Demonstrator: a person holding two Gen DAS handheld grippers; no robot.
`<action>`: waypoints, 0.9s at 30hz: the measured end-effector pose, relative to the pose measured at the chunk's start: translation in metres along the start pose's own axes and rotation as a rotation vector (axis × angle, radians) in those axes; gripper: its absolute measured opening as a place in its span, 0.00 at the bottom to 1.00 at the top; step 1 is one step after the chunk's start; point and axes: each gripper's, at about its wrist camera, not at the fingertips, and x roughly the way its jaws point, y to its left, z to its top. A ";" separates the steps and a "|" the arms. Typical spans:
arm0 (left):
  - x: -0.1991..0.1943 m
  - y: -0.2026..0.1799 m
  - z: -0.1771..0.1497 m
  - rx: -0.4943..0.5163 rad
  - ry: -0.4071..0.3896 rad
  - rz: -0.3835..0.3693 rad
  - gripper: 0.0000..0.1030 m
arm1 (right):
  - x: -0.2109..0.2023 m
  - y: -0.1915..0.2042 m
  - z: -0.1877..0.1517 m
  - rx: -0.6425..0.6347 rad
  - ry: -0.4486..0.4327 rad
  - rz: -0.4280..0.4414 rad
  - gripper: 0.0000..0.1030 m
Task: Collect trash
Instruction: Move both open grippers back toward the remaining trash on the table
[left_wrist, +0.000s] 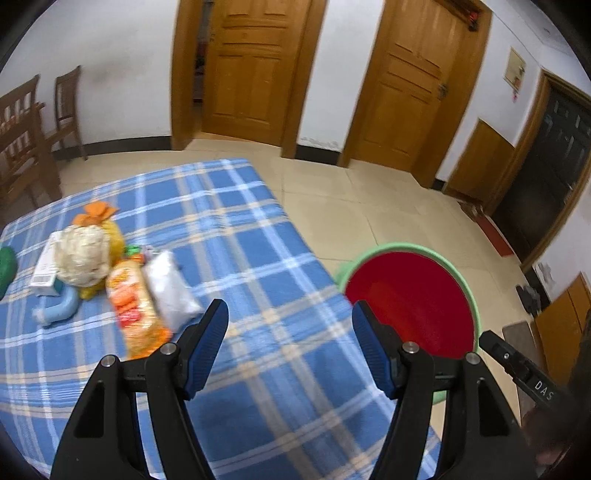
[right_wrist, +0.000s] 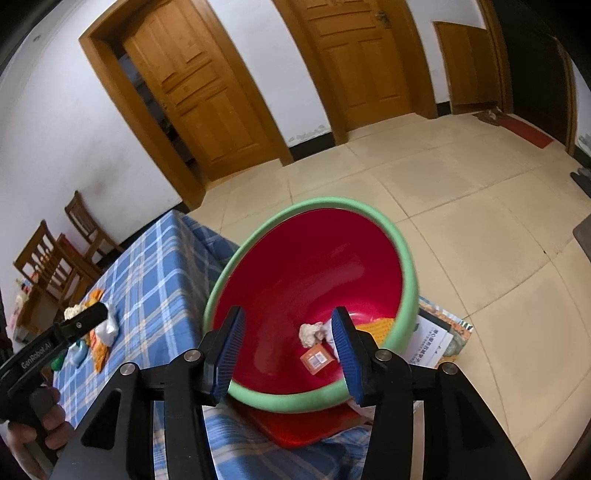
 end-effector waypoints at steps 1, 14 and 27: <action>-0.002 0.006 0.001 -0.011 -0.006 0.007 0.67 | 0.001 0.003 0.000 -0.009 0.004 0.003 0.49; -0.023 0.082 0.013 -0.146 -0.073 0.121 0.70 | 0.016 0.068 0.001 -0.126 0.039 0.060 0.52; -0.021 0.140 0.034 -0.225 -0.119 0.233 0.77 | 0.039 0.113 0.001 -0.213 0.089 0.103 0.52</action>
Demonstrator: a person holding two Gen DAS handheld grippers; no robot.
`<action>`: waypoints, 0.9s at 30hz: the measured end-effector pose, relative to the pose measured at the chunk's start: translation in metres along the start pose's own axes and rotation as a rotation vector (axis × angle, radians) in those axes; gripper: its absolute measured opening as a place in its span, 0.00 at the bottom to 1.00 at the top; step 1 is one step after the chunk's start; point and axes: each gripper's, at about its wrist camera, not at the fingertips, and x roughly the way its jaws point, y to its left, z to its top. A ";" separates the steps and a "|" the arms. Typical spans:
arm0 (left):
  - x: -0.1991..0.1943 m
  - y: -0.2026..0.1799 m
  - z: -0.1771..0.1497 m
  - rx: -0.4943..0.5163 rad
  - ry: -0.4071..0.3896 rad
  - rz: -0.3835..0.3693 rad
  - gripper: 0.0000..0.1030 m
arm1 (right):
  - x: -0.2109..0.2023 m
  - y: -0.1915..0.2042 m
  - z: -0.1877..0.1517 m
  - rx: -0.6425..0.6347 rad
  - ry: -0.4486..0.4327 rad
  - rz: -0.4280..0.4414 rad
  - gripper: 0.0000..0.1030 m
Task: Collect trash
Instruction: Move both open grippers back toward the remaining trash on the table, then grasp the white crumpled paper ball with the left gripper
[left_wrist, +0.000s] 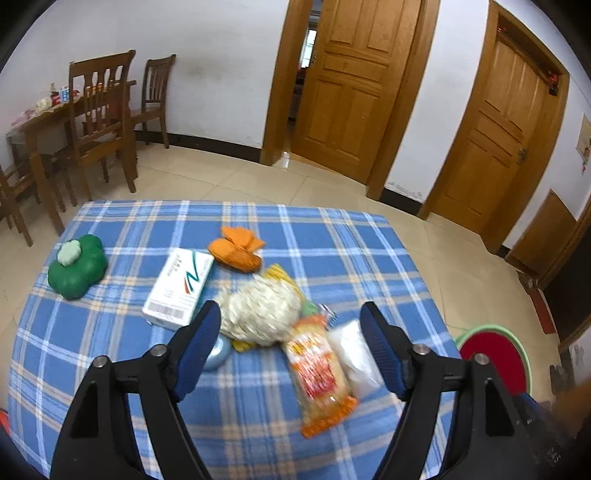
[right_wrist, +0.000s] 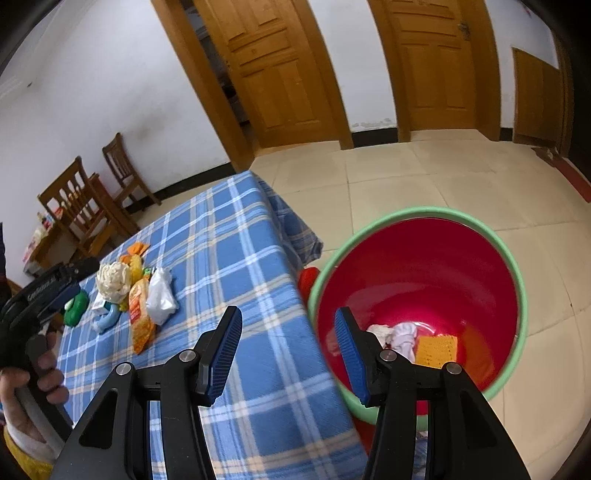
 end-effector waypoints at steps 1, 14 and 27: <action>0.002 0.003 0.002 -0.002 -0.009 0.008 0.77 | 0.002 0.002 0.001 -0.005 0.003 0.002 0.52; 0.035 0.008 0.011 0.047 -0.013 0.063 0.77 | 0.023 0.020 0.006 -0.042 0.043 0.009 0.52; 0.055 0.020 0.002 0.024 0.037 0.045 0.72 | 0.046 0.042 0.012 -0.087 0.070 0.038 0.52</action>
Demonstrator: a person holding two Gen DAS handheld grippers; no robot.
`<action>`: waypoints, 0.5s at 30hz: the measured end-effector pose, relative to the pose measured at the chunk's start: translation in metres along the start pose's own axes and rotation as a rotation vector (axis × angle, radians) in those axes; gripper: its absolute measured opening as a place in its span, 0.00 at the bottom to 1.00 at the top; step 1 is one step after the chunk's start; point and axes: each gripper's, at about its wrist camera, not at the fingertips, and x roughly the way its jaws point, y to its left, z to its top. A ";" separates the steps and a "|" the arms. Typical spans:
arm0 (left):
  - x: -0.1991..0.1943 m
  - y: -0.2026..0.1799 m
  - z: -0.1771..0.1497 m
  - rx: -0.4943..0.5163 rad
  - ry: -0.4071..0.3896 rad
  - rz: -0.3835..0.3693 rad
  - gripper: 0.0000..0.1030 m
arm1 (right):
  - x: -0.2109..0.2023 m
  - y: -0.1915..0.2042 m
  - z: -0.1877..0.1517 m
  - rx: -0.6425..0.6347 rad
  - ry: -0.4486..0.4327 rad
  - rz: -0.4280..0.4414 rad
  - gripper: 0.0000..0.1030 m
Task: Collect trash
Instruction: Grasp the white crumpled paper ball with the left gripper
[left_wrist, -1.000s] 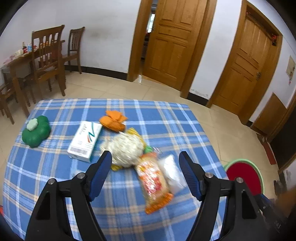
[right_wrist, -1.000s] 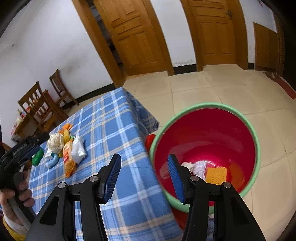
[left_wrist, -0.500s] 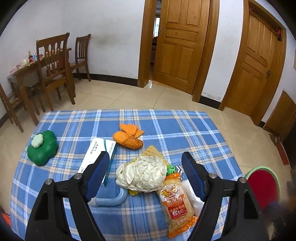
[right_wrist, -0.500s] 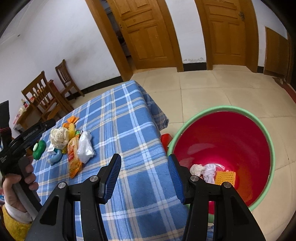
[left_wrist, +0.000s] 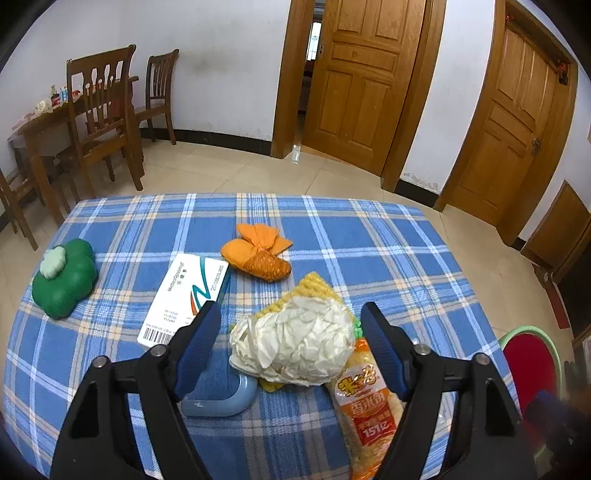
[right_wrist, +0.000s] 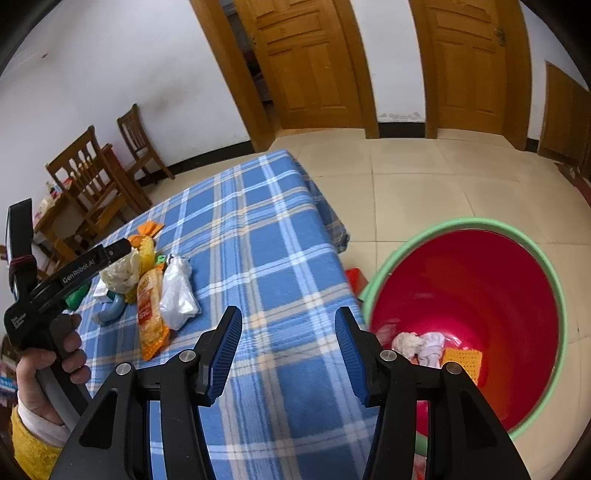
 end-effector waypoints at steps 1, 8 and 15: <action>0.002 0.001 -0.001 -0.001 0.009 0.000 0.68 | 0.001 0.002 0.001 -0.004 0.001 0.003 0.52; -0.002 0.004 -0.007 -0.005 0.009 -0.047 0.42 | 0.009 0.017 0.003 -0.048 0.011 0.026 0.52; -0.017 0.010 -0.010 -0.012 0.003 -0.079 0.38 | 0.019 0.034 0.007 -0.079 0.024 0.051 0.52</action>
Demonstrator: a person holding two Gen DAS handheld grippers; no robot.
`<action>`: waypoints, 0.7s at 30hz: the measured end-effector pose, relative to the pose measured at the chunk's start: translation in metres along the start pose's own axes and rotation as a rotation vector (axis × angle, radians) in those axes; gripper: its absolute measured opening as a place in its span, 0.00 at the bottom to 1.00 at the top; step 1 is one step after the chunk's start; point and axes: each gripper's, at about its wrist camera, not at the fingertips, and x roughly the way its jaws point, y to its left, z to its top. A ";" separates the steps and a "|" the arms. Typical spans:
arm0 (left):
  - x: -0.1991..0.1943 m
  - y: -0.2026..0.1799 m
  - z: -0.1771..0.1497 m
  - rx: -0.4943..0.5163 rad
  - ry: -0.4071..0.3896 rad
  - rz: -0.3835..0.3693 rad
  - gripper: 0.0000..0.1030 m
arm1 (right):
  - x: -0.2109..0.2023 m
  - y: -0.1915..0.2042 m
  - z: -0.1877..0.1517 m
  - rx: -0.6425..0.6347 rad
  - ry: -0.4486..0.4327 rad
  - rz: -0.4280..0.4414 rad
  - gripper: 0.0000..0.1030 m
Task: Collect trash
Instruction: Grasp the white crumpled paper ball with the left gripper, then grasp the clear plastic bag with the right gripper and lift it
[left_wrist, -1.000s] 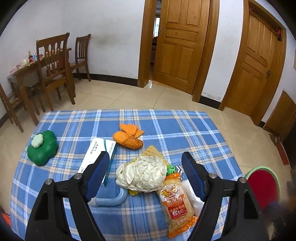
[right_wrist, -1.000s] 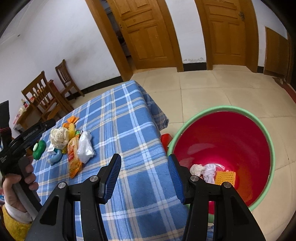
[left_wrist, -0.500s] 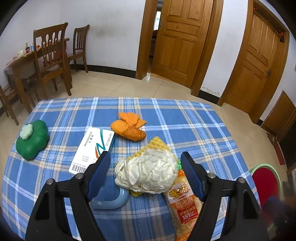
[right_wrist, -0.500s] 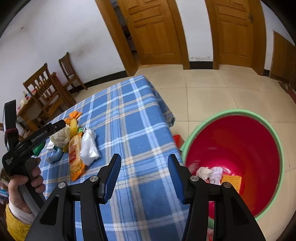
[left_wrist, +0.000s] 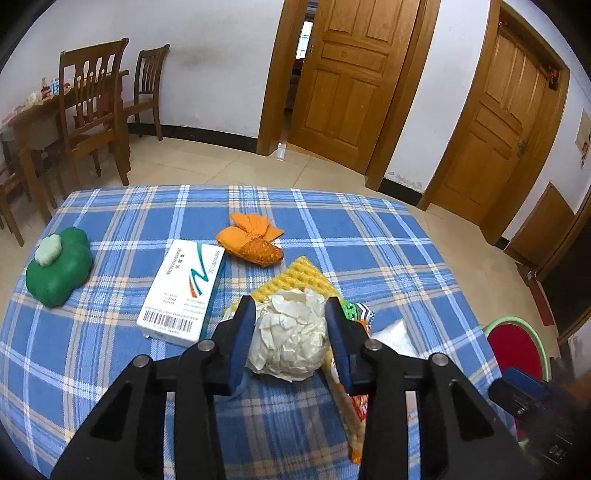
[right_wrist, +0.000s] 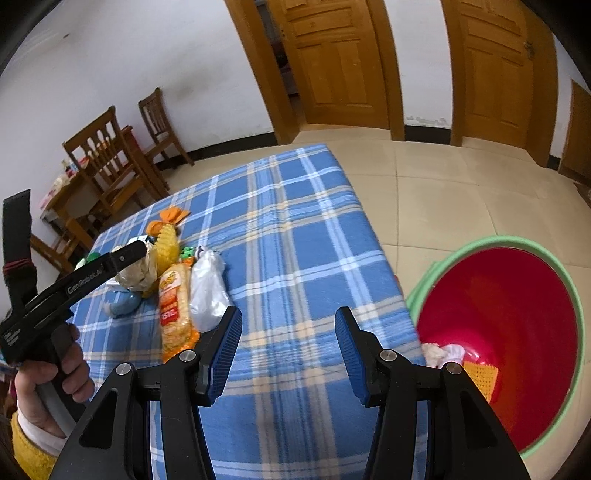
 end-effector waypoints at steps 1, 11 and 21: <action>-0.003 0.003 -0.001 -0.009 -0.002 -0.006 0.37 | 0.001 0.002 0.001 -0.004 0.002 0.003 0.52; -0.034 0.025 -0.004 -0.073 -0.037 -0.012 0.37 | 0.023 0.031 0.010 -0.043 0.026 0.065 0.52; -0.050 0.042 -0.017 -0.115 -0.040 0.001 0.37 | 0.057 0.051 0.010 -0.072 0.092 0.089 0.52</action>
